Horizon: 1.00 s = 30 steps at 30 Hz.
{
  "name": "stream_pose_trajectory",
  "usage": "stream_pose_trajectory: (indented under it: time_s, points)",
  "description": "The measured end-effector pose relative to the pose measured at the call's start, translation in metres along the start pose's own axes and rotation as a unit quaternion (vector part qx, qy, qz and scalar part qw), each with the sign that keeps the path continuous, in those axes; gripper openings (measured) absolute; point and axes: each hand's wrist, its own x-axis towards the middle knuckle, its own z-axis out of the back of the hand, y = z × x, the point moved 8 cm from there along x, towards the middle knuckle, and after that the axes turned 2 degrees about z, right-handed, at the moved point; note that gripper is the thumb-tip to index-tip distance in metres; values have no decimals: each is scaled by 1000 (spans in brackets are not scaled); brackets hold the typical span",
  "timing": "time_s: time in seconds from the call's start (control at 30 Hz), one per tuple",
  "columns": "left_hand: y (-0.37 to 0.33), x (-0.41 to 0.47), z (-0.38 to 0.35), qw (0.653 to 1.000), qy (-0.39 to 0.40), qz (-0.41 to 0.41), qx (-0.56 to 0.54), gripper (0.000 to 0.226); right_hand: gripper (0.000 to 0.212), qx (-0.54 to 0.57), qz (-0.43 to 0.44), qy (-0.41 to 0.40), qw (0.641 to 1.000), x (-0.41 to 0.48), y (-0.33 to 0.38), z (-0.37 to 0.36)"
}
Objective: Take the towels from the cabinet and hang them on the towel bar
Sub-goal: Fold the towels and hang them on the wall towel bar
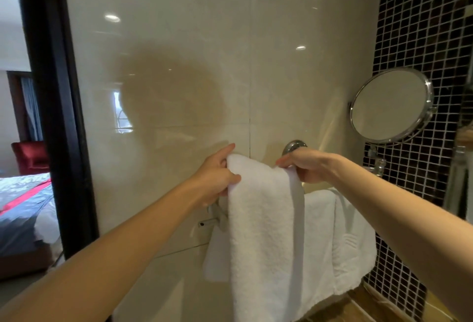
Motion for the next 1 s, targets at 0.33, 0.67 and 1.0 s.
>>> stream_pose_trajectory:
  time_s: [0.33,0.67,1.0]
  points:
    - [54,-8,-3,993,-52,42,-98,79,13,81,-75,23,994,-5,-47,3]
    - [59,-8,-6,994,-74,34,-69,74,40,-24,-38,0,999,-12,-56,-6]
    - [51,-14,7,968,-113,-4,223,36,21,-112,89,-88,986,-11,-44,3]
